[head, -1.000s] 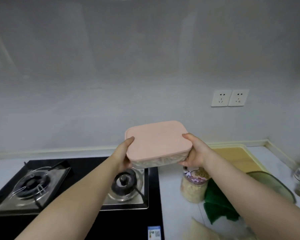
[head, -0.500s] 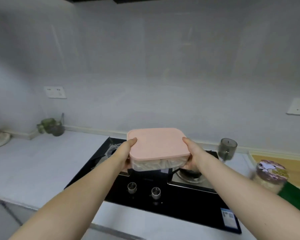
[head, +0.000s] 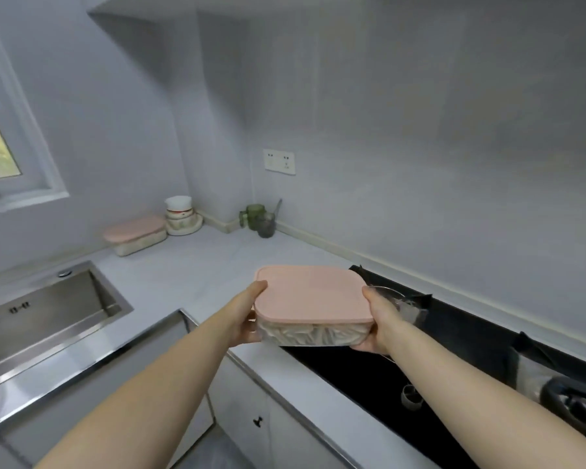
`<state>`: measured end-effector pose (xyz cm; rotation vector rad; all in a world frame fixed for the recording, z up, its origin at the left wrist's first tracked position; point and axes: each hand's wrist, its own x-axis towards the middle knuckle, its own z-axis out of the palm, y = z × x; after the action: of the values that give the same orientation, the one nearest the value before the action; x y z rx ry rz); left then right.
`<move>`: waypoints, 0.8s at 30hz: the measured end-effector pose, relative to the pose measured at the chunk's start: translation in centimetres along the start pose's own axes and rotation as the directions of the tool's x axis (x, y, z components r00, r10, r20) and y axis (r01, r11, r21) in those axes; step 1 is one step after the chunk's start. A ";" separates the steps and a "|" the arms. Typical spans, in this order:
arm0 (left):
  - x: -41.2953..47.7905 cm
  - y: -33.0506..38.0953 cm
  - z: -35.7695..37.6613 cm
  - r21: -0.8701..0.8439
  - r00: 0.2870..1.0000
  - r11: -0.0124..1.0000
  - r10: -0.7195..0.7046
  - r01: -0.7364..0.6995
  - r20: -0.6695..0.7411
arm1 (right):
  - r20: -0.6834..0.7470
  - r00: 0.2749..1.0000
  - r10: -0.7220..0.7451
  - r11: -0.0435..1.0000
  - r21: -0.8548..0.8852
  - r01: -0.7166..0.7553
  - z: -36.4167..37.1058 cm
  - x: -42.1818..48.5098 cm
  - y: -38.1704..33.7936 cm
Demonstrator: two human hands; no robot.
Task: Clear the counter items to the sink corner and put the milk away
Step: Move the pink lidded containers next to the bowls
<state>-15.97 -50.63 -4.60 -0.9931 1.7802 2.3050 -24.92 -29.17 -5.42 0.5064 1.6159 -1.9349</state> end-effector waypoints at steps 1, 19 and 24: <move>0.5 0.2 -1.4 0.013 1.000 1.000 0.001 -0.001 -0.011 | 0.021 1.000 0.012 1.000 -0.001 -0.012 1.5 0.9 0.2; 15.1 10.4 -19.8 0.056 0.939 0.994 -0.074 0.099 -0.336 | 0.238 0.931 0.278 0.945 -0.243 -0.220 27.7 16.5 -4.3; 18.7 12.0 -25.1 -0.091 0.902 0.990 -0.133 0.104 -0.411 | 0.273 0.915 0.298 0.948 -0.201 -0.248 34.8 18.8 -3.7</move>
<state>-24.62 -82.87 -7.26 -1.6631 1.7150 2.2115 -39.46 -66.12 -7.12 0.3319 1.4076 -1.5705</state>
